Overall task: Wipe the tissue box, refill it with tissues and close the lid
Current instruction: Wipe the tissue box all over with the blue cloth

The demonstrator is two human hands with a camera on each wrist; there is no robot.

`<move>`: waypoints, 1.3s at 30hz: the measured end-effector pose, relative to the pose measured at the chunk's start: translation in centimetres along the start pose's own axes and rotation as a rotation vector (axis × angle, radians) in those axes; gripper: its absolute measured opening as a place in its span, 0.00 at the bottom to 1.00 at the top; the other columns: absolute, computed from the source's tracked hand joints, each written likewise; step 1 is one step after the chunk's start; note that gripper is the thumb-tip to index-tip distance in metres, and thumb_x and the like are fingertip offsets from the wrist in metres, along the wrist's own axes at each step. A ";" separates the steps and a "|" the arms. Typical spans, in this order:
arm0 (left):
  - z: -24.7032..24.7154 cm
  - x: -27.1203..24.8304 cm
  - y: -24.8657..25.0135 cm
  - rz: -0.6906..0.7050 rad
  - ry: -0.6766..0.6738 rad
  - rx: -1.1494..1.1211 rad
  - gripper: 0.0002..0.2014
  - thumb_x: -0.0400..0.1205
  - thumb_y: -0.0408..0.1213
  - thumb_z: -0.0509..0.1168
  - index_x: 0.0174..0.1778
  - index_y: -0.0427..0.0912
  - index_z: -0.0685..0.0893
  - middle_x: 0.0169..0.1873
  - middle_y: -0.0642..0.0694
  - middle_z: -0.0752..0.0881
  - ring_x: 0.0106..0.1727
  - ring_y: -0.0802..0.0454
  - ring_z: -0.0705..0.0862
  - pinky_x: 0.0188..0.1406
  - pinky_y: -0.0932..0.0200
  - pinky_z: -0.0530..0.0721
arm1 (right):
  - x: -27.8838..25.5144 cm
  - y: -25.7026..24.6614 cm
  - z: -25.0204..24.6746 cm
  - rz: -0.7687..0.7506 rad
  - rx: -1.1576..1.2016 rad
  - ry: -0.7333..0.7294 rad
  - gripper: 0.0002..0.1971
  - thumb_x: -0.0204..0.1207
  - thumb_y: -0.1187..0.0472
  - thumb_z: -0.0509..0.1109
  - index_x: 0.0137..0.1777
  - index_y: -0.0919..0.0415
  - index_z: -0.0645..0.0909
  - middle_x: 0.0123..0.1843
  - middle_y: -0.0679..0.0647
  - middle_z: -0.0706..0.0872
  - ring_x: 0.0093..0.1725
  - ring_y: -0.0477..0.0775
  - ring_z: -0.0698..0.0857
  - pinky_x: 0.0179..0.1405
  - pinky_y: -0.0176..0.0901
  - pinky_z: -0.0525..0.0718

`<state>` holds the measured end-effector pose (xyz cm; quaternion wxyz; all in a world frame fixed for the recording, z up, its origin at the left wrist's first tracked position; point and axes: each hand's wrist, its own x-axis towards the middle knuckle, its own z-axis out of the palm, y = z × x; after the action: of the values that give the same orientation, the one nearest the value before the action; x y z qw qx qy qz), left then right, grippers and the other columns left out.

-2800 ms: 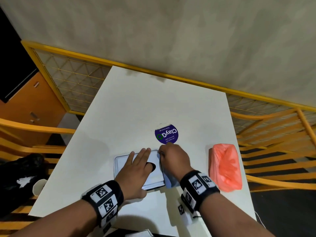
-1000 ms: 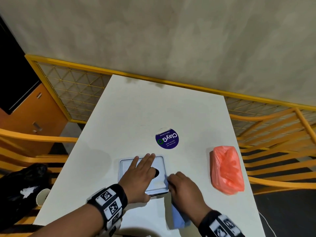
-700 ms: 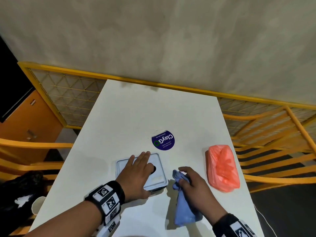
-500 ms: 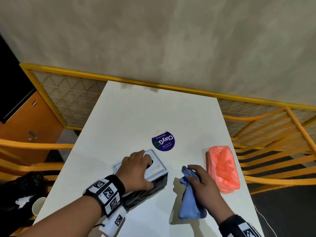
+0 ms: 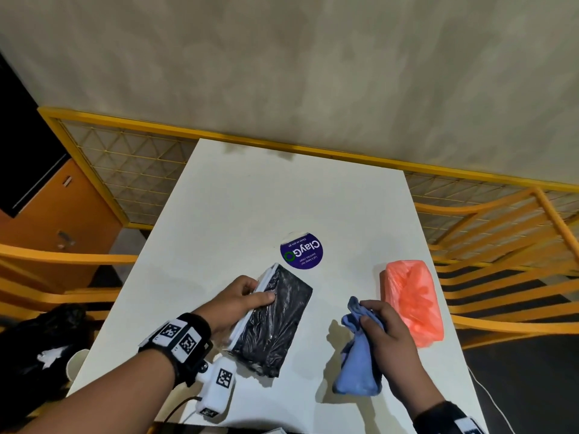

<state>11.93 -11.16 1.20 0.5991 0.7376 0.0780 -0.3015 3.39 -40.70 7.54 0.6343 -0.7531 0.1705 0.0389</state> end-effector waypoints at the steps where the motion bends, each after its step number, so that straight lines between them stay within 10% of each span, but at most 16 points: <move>1: 0.3 -0.1 -0.2 0.004 -0.001 -0.023 0.39 0.59 0.69 0.78 0.55 0.45 0.79 0.55 0.40 0.84 0.52 0.48 0.82 0.55 0.49 0.78 | 0.0 -0.4 -0.1 0.016 0.051 0.008 0.09 0.83 0.68 0.64 0.53 0.54 0.82 0.51 0.67 0.87 0.36 0.73 0.89 0.34 0.61 0.90; 5: 0.9 -0.2 -0.8 0.037 -0.003 -0.063 0.36 0.62 0.69 0.74 0.55 0.45 0.81 0.51 0.46 0.86 0.52 0.50 0.83 0.66 0.42 0.80 | 0.0 -1.4 -0.1 0.002 0.193 0.052 0.07 0.85 0.71 0.59 0.54 0.61 0.76 0.45 0.75 0.85 0.33 0.70 0.89 0.32 0.56 0.88; 9: 0.8 0.3 -1.5 0.024 0.014 -0.053 0.37 0.61 0.76 0.73 0.50 0.48 0.81 0.47 0.49 0.83 0.50 0.49 0.81 0.58 0.44 0.80 | 0.6 -1.9 0.3 -0.046 0.260 0.153 0.13 0.86 0.71 0.58 0.54 0.51 0.77 0.45 0.56 0.89 0.36 0.70 0.89 0.34 0.58 0.90; 13: 1.1 0.2 -1.1 0.015 0.028 -0.050 0.33 0.64 0.77 0.70 0.37 0.49 0.71 0.38 0.48 0.70 0.42 0.50 0.69 0.45 0.51 0.65 | 1.5 -3.1 1.6 -0.234 -0.024 0.196 0.15 0.85 0.67 0.62 0.56 0.43 0.81 0.57 0.46 0.84 0.59 0.55 0.85 0.63 0.66 0.82; 15: 1.3 0.3 -1.0 0.009 0.019 -0.057 0.32 0.64 0.77 0.69 0.36 0.51 0.69 0.38 0.48 0.68 0.42 0.50 0.67 0.45 0.51 0.63 | 1.5 -4.1 3.0 -0.279 0.000 0.171 0.10 0.83 0.66 0.65 0.59 0.52 0.80 0.56 0.52 0.84 0.55 0.48 0.87 0.61 0.59 0.84; 18: 1.7 0.6 -1.1 0.000 0.015 -0.043 0.34 0.65 0.78 0.67 0.40 0.48 0.71 0.41 0.46 0.73 0.46 0.52 0.72 0.50 0.49 0.68 | 1.3 -5.2 5.2 -0.256 0.184 0.081 0.21 0.72 0.67 0.75 0.62 0.57 0.74 0.56 0.57 0.84 0.53 0.48 0.89 0.51 0.38 0.86; 23: 2.4 0.7 -0.6 0.003 0.047 -0.023 0.29 0.67 0.72 0.66 0.38 0.47 0.72 0.37 0.48 0.74 0.40 0.53 0.71 0.45 0.50 0.70 | 0.8 -2.9 8.7 -0.524 -0.278 -0.326 0.32 0.64 0.70 0.72 0.67 0.50 0.69 0.71 0.56 0.71 0.73 0.55 0.75 0.73 0.54 0.76; 30: 2.0 0.6 -0.7 0.005 0.019 -0.044 0.23 0.70 0.65 0.67 0.36 0.49 0.67 0.36 0.45 0.69 0.40 0.50 0.68 0.45 0.49 0.66 | 3.0 -0.6 10.0 -0.813 -0.716 -0.297 0.07 0.75 0.63 0.65 0.52 0.58 0.79 0.52 0.60 0.77 0.49 0.62 0.77 0.45 0.49 0.78; 35: 1.1 0.8 -1.3 -0.032 -0.010 -0.080 0.41 0.70 0.74 0.66 0.57 0.36 0.80 0.57 0.31 0.87 0.62 0.37 0.85 0.71 0.35 0.78 | 6.3 -2.0 10.8 -0.793 -0.735 -0.143 0.08 0.76 0.61 0.64 0.53 0.60 0.79 0.51 0.61 0.77 0.49 0.61 0.78 0.45 0.46 0.77; 39: 0.3 1.2 -1.9 -0.072 -0.062 -0.041 0.47 0.68 0.78 0.69 0.59 0.33 0.76 0.53 0.29 0.86 0.50 0.39 0.85 0.65 0.34 0.80 | 8.8 -4.2 8.9 -0.393 -0.327 0.121 0.18 0.73 0.65 0.73 0.59 0.52 0.73 0.51 0.50 0.83 0.51 0.50 0.84 0.50 0.38 0.78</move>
<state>11.86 -11.21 -1.09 0.6048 0.7124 0.0921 -0.3438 14.30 -33.31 7.34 0.4880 -0.8653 0.0499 -0.1031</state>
